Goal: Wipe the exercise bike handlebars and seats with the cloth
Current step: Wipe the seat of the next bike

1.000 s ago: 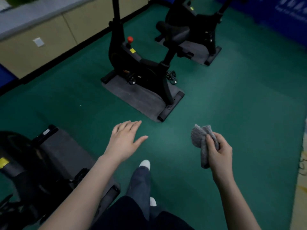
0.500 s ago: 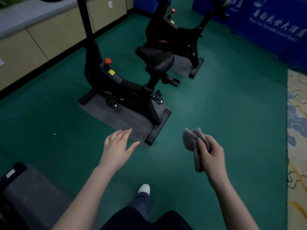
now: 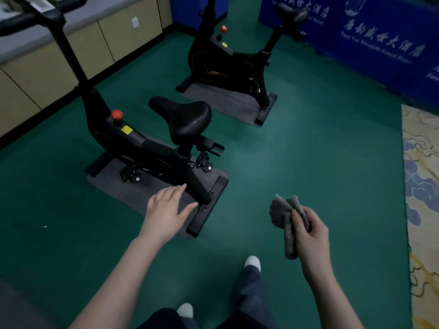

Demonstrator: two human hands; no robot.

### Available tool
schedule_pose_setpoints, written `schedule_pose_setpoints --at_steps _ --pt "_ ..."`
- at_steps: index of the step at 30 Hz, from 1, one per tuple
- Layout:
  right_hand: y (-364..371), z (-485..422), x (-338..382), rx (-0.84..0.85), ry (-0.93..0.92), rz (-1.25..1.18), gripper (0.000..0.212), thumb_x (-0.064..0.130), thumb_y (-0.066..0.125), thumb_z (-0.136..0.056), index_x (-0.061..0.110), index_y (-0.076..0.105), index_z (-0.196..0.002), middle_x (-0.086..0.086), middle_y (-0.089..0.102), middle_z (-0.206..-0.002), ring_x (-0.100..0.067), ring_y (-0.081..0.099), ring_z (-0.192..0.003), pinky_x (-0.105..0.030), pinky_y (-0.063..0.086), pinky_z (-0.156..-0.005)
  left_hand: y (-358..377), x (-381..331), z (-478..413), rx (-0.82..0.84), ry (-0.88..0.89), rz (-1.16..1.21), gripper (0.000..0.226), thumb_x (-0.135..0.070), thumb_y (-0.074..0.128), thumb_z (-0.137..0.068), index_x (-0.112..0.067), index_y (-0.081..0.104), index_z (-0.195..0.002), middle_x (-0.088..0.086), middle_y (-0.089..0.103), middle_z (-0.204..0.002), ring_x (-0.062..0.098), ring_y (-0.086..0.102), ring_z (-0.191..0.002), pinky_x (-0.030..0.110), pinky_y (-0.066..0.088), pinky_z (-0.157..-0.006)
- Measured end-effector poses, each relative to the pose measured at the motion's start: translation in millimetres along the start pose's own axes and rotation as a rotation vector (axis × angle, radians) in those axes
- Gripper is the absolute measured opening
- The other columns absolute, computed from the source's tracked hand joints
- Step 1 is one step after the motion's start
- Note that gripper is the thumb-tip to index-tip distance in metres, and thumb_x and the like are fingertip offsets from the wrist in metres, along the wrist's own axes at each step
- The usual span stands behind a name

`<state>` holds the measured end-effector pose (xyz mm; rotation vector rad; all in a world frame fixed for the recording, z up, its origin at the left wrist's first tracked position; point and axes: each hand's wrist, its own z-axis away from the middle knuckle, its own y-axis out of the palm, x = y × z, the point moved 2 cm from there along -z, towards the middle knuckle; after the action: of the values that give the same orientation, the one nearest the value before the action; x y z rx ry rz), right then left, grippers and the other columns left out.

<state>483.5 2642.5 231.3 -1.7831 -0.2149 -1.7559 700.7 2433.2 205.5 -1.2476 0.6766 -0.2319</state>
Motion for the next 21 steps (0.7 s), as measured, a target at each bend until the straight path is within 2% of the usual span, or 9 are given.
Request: schedule_pose_setpoints --at_steps 4,11,14,21 --pt "-31.9 -77.8 1.1 0.058 -0.029 -0.008 0.018 0.009 0.055 -0.094 0.023 0.065 -0.088 0.005 0.068 -0.083 0.002 0.059 -0.072 -0.01 0.045 -0.067 10.5 -53.4 -42.8 -0.035 -0.087 0.039 0.067 -0.059 0.036 -0.093 -0.023 0.028 -0.148 -0.004 0.034 -0.151 0.015 0.022 -0.141 0.036 0.014 -0.114" --pt "-74.6 -182.4 5.5 0.098 -0.056 -0.04 0.018 0.01 0.054 -0.095 0.021 0.066 -0.086 0.005 0.067 -0.082 -0.002 0.058 -0.073 -0.011 0.044 -0.065 17.8 -112.0 -90.5 -0.096 -0.213 0.053 0.067 -0.059 0.037 -0.092 -0.023 0.029 -0.148 -0.003 0.034 -0.151 0.016 0.025 -0.14 0.038 0.016 -0.114" --pt "-74.6 -214.8 10.3 0.097 -0.094 -0.068 0.016 0.01 0.054 -0.095 0.018 0.065 -0.088 0.004 0.066 -0.082 -0.001 0.057 -0.073 -0.01 0.044 -0.066 16.4 -122.2 -106.8 -0.11 -0.254 0.046 0.067 -0.058 0.037 -0.092 -0.022 0.029 -0.148 -0.002 0.035 -0.151 0.018 0.025 -0.14 0.039 0.017 -0.114" --pt "-39.1 -280.2 21.3 0.243 -0.125 -0.083 0.017 0.01 0.054 -0.095 0.019 0.066 -0.088 0.01 0.066 -0.078 -0.002 0.058 -0.073 -0.013 0.045 -0.067 17.6 -126.4 -146.1 -0.134 -0.363 0.079 0.068 -0.058 0.037 -0.092 -0.022 0.025 -0.149 -0.001 0.031 -0.153 0.018 0.024 -0.141 0.04 0.017 -0.114"
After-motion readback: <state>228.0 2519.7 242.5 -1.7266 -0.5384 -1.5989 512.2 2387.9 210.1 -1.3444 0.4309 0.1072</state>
